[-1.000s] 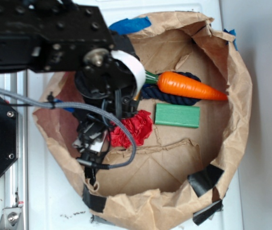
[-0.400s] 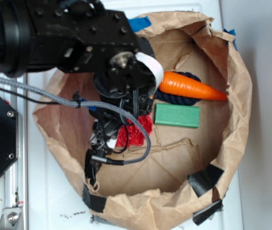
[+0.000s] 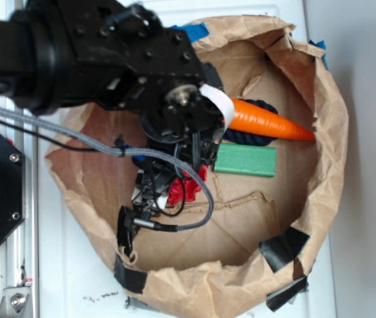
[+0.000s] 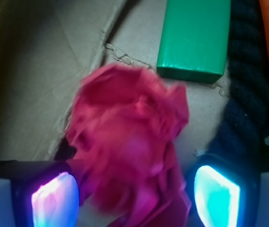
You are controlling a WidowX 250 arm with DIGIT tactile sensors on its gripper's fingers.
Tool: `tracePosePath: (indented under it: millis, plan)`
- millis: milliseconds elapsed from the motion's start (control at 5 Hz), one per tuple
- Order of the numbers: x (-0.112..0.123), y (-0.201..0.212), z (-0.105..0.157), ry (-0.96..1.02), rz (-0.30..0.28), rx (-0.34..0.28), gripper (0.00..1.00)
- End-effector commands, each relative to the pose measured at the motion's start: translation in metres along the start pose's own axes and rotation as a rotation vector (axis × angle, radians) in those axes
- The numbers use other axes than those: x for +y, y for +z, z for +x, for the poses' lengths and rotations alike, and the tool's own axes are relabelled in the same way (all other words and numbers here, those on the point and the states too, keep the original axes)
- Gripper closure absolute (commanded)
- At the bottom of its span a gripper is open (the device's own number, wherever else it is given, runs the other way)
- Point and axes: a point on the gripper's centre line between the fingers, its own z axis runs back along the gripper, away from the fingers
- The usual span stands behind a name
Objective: Grab the red paper.
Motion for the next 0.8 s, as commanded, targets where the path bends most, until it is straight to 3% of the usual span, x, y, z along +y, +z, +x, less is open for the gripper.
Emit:
tracePosePath:
  millis: [0,200,600]
  plan:
    - [-0.0056,-0.0014,0.0124,-0.033,0.002,-0.009,0.0]
    - [-0.0014,-0.0013,0.0127,-0.009,-0.001,-0.018,1.0]
    - [0.0009,0.0065,0.0078,-0.004,-0.014,-0.02,1.0]
